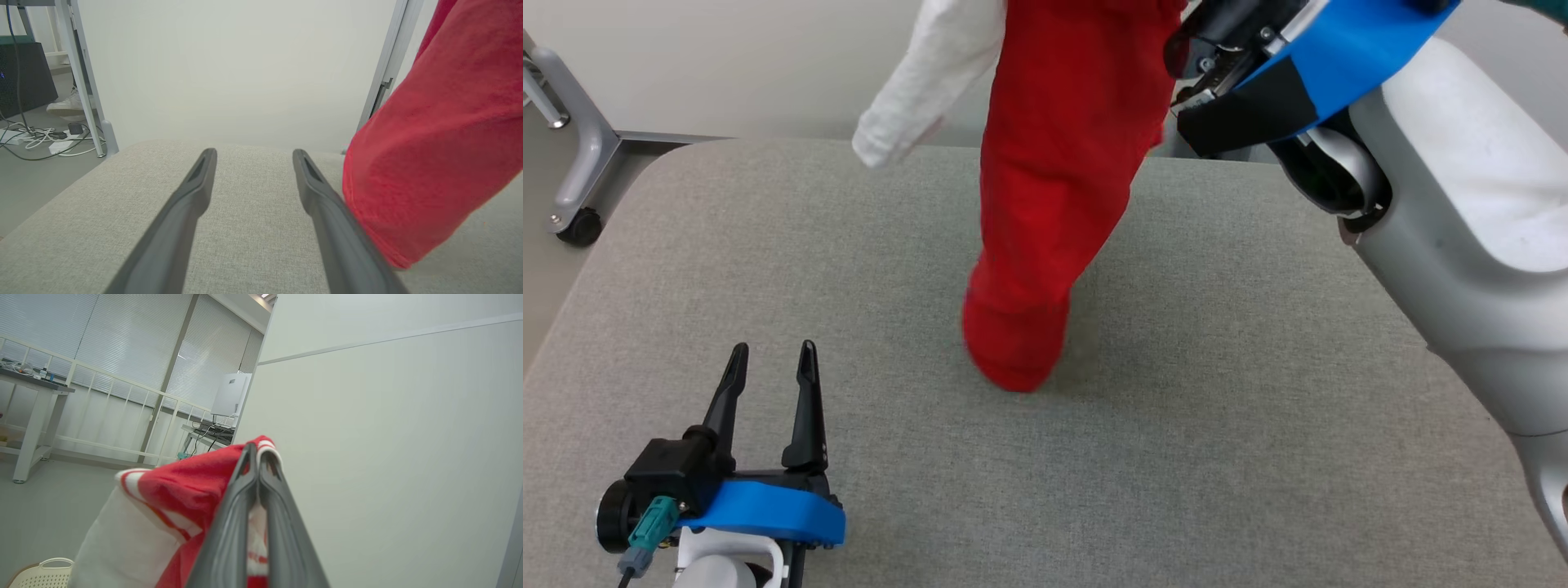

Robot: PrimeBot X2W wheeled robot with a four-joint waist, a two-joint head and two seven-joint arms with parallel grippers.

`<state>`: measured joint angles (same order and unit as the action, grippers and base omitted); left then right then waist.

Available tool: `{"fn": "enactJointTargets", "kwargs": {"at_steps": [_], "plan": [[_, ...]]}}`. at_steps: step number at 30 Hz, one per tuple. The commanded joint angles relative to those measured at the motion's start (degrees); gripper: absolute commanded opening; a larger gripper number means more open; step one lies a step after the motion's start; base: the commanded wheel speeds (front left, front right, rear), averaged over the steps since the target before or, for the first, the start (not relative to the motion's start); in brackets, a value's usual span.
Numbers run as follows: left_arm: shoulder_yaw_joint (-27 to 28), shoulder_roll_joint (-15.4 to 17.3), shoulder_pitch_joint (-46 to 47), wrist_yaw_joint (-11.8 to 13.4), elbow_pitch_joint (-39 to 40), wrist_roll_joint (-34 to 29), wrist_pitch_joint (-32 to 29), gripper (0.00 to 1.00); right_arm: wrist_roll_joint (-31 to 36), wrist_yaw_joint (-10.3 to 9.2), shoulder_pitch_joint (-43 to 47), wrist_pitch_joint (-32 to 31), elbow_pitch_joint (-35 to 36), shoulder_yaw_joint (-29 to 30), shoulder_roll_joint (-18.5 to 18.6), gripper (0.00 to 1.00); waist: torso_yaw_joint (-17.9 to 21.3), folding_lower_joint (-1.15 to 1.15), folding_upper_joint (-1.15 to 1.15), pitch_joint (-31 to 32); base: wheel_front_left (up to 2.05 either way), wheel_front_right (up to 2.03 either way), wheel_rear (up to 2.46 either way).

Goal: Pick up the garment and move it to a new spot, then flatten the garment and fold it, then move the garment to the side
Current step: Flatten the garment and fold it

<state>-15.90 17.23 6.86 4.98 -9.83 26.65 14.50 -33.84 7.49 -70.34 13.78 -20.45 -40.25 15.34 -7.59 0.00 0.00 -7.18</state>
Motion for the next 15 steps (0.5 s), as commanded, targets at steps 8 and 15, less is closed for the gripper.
{"fn": "enactJointTargets", "kwargs": {"at_steps": [8,15], "plan": [[0.3,0.1,-0.2,0.1,0.5,0.1,0.3,1.0,-6.1,0.01,10.7,-1.0,-4.4,-5.1,9.6,0.0,1.0,0.0,0.0,-0.6,0.0,0.0,0.0],[0.0,0.0,1.9,-0.3,0.4,-0.4,0.5,1.0,-12.0,0.01,21.5,-1.7,-14.2,-6.4,16.4,0.0,1.2,0.0,0.0,-3.3,0.0,0.0,0.0]]}}
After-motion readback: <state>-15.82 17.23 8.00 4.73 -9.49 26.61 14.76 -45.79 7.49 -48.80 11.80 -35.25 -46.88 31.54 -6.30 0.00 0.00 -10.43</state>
